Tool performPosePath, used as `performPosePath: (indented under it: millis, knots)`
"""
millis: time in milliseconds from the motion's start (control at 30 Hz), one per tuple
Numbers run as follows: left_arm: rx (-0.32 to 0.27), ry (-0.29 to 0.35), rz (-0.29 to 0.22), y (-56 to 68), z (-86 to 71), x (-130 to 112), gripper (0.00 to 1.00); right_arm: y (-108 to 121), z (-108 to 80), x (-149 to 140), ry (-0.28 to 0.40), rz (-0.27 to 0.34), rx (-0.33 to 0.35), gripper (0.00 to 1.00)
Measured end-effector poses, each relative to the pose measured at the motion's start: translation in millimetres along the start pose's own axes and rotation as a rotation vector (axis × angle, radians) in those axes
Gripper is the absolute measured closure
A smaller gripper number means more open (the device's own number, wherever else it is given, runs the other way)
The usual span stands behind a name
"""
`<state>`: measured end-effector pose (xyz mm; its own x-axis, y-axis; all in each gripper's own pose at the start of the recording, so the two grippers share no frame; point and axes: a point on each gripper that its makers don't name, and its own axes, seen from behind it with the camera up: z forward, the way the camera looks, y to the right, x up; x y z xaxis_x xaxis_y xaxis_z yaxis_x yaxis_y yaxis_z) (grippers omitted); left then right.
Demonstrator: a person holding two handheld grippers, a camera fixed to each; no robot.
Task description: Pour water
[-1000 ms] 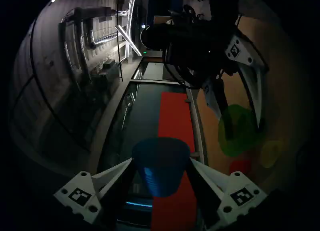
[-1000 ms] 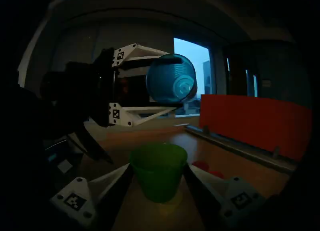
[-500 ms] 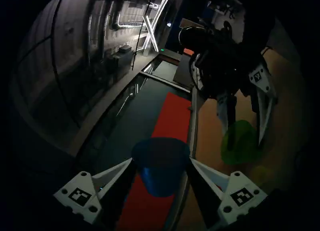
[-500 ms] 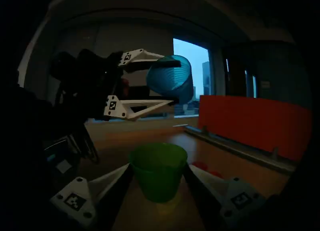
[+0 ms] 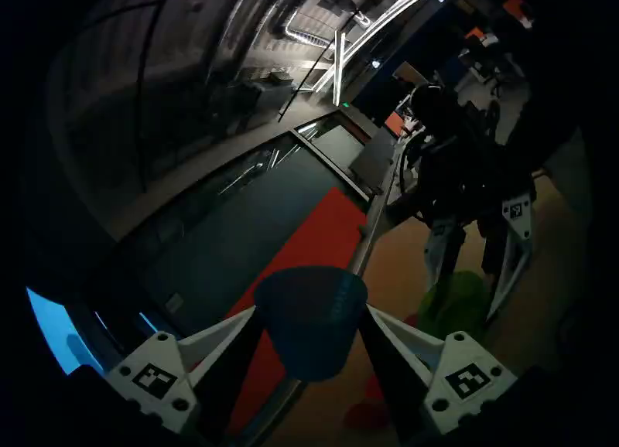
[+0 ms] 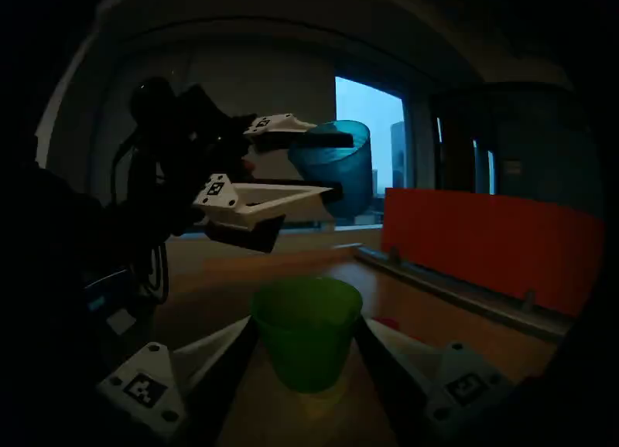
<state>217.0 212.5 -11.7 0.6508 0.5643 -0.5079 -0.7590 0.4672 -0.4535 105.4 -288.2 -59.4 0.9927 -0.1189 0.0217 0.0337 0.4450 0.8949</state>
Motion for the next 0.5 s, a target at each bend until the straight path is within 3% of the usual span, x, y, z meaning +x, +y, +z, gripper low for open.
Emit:
performPosePath:
  millis: [200,500]
  knots:
    - [0.004,-0.020,-0.135,-6.7,3.2,-7,0.16,1,-0.2,3,0.008,0.000,-0.004,0.02]
    - [-0.018,-0.033,-0.370,-5.5,5.9,-13,0.17,2,-1.9,6,0.013,-0.003,-0.009,0.02]
